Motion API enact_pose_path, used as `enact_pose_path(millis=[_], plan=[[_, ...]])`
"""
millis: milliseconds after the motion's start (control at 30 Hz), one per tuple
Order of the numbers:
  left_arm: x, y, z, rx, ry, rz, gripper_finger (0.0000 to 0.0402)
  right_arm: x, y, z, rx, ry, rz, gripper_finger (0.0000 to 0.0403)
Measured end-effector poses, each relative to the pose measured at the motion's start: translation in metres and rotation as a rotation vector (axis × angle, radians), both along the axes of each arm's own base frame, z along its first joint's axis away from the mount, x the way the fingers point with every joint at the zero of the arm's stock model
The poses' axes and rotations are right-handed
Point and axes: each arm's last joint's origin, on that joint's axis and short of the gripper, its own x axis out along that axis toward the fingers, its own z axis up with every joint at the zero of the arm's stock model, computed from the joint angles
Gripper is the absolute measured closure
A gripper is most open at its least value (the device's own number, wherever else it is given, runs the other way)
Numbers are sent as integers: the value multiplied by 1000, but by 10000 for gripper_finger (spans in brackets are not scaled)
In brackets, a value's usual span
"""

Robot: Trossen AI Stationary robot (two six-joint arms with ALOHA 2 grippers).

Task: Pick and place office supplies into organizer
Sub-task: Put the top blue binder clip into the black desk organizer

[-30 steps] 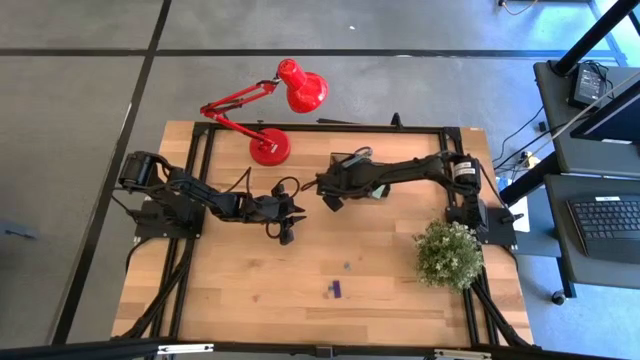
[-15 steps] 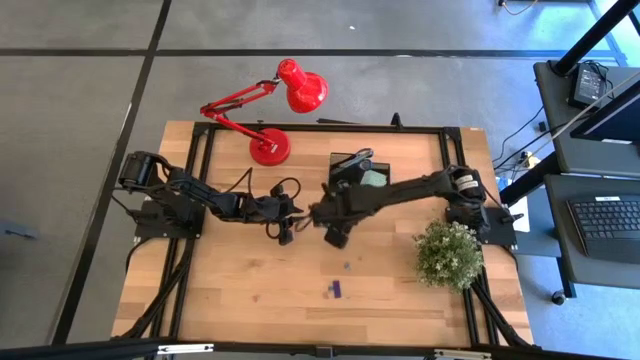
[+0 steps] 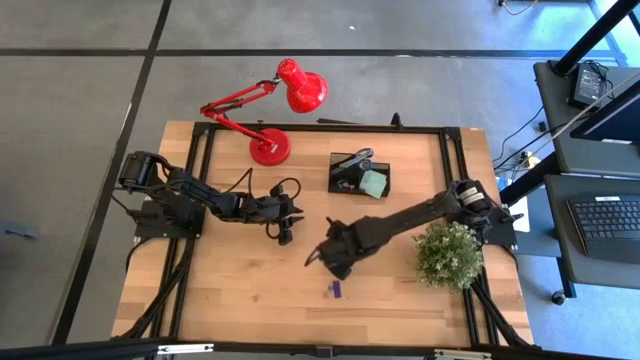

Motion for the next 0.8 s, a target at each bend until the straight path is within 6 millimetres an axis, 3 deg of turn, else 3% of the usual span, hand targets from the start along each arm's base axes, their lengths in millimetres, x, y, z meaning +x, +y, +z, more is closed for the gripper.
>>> enact_pose_path(millis=[300, 800], plan=[[0, 0, 0, 0, 0, 0, 313, -9, 13, -30, 21, -34, -67, 245], [0, 0, 0, 0, 0, 0, 313, -2, 18, -36, 101, -101, -33, 245]])
